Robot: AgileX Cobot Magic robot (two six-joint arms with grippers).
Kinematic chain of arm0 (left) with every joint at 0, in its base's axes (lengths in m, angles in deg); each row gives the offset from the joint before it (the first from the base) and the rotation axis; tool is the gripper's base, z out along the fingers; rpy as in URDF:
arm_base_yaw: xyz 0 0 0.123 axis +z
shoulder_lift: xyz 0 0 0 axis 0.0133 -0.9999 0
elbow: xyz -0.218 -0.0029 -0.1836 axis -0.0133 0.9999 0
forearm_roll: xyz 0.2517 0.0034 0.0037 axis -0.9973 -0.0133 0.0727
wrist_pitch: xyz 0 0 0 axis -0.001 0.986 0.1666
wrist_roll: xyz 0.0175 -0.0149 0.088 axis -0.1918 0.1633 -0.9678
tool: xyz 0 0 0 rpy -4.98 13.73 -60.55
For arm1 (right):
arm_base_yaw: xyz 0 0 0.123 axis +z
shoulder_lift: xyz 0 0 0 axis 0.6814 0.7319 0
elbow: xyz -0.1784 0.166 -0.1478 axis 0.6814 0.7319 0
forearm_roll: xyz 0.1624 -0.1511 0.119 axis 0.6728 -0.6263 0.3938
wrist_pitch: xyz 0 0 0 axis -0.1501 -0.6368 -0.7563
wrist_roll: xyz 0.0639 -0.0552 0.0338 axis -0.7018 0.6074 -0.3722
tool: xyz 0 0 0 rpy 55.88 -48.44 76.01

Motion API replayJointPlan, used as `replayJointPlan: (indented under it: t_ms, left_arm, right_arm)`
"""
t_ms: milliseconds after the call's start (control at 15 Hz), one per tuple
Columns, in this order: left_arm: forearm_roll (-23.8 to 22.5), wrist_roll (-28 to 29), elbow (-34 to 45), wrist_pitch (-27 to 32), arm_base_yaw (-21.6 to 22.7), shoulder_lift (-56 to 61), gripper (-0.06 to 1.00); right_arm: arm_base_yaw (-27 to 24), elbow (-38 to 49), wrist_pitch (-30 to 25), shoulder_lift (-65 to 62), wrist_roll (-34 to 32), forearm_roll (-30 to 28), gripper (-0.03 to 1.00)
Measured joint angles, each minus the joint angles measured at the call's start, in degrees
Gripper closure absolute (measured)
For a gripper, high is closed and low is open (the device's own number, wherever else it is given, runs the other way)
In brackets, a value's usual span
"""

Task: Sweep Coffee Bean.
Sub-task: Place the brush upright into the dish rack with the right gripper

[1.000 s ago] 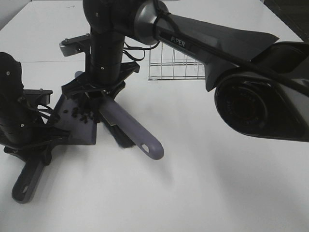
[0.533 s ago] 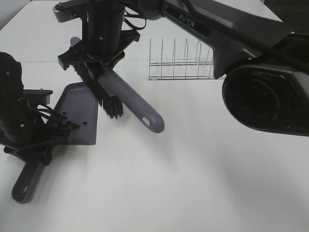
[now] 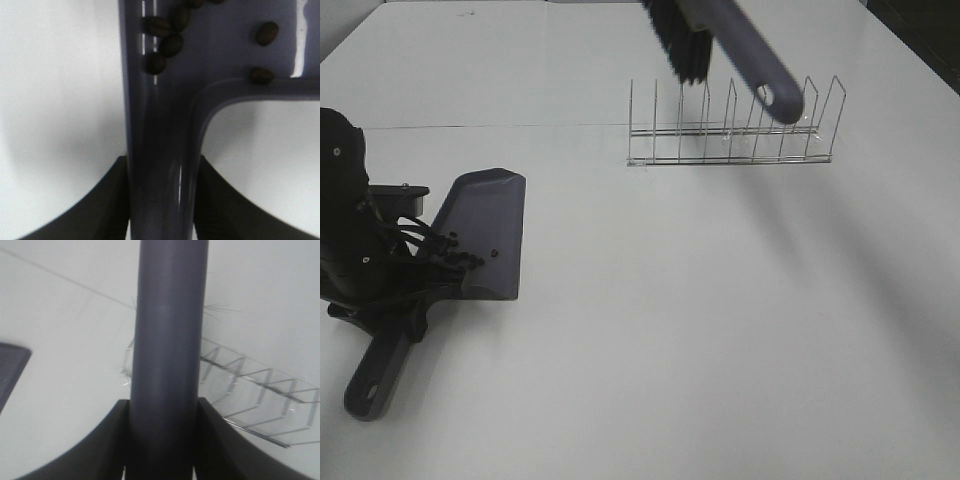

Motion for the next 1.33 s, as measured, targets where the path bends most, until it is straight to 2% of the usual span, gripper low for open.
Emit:
replayJointPlan:
  t_ms: [267,333,400,733,1333]
  left_arm:
    - [0.0,0.0,0.0,0.0,0.0,-0.06,0.63]
    - [0.0,0.0,0.0,0.0,0.0,-0.11,0.63]
    - [0.0,0.0,0.0,0.0,0.0,-0.11,0.63]
    - [0.0,0.0,0.0,0.0,0.0,-0.11,0.63]
    - [0.0,0.0,0.0,0.0,0.0,-0.11,0.63]
  right_arm:
    - [-9.74,9.91,0.11,-7.51,0.0,-0.11,0.7]
    - [-12.03,14.04,0.11,-8.94,0.0,-0.11,0.7]
    - [-15.58,23.43,0.11,-10.54,0.0,-0.06,0.7]
    - [-16.9,42.63,0.17,-10.89,-1.55,0.86,0.7]
    - [-18.39,44.06,6.99,-5.1,-2.06,-2.29,0.7]
